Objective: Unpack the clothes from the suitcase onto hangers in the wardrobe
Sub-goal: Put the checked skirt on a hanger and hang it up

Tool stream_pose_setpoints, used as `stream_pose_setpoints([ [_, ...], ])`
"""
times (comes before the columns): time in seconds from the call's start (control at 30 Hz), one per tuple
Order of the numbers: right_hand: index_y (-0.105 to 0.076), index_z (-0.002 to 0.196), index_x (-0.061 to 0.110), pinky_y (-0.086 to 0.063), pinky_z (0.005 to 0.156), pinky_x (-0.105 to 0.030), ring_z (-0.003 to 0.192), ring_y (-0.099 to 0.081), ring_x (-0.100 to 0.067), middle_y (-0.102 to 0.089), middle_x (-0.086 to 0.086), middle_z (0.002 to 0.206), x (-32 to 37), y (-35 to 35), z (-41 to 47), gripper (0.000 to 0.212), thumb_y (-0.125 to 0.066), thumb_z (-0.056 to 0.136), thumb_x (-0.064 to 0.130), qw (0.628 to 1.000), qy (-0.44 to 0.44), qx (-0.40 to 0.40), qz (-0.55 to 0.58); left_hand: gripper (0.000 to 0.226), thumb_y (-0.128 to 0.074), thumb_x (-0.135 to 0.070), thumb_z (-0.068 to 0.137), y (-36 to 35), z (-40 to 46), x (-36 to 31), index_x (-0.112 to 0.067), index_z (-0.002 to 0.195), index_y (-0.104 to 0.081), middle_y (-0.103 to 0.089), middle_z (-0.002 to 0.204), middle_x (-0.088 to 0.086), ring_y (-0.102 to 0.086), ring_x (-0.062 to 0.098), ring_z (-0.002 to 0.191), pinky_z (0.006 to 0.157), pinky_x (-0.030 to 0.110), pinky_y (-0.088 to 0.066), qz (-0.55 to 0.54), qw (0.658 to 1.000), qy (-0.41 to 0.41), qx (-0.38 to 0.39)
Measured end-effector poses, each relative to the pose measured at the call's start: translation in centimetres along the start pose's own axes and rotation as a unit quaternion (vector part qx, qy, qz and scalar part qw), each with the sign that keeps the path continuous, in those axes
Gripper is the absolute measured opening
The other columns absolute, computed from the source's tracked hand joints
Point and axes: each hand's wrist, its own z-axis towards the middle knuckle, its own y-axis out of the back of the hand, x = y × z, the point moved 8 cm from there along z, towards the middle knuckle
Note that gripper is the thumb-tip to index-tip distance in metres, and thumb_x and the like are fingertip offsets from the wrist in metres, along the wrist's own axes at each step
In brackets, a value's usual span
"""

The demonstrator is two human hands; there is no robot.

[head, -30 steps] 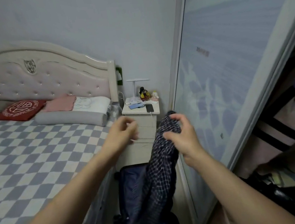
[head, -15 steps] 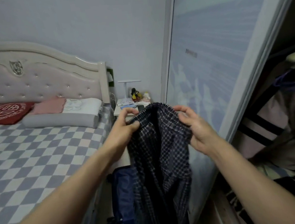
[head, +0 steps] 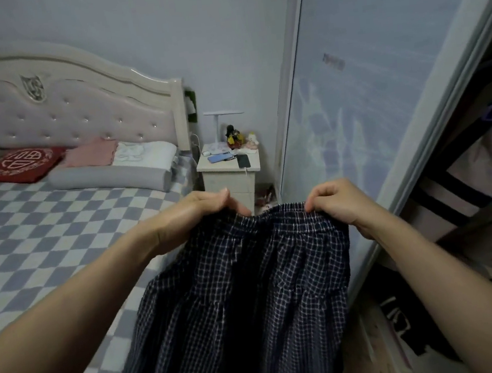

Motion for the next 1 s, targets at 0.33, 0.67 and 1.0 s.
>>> stream_pose_setpoints([
  [0.33,-0.07,0.074,0.023,-0.036,0.055,-0.021,0.067,-0.051,-0.015,-0.064,-0.003,0.079,0.0,-3.4,0.3,0.037,-0.046,0.083,-0.005,0.979,0.009,0.13,-0.158,0.027,-0.052,-0.025,0.082,0.0,-0.6,2.4,-0.008,0.089,-0.072,-0.072,0.098,0.006,-0.066,0.019,0.09,0.078,0.023,-0.052,-0.033,0.996,0.064,-0.044],
  [0.67,-0.039,0.139,0.019,-0.043,0.09,-0.041,0.11,-0.044,-0.026,-0.034,0.0,0.119,0.6,-6.5,-1.1,0.068,-0.039,0.079,-0.012,0.914,0.184,0.134,-0.336,0.03,-0.06,-0.017,0.083,1.8,2.2,7.8,-0.014,0.113,-0.062,-0.06,0.113,0.007,-0.058,0.018,0.097,0.086,0.033,-0.048,0.413,0.895,0.097,-0.137],
  [1.0,-0.049,0.121,0.002,-0.04,0.098,-0.036,0.119,-0.043,-0.03,-0.037,-0.012,0.132,0.9,-4.0,0.6,0.048,-0.045,0.075,-0.011,0.945,0.175,-0.103,-0.258,0.039,-0.052,-0.006,0.075,0.7,1.6,2.7,-0.006,0.113,-0.05,-0.044,0.119,0.015,-0.051,0.036,0.105,0.077,0.045,-0.046,0.379,0.847,-0.017,-0.374],
])
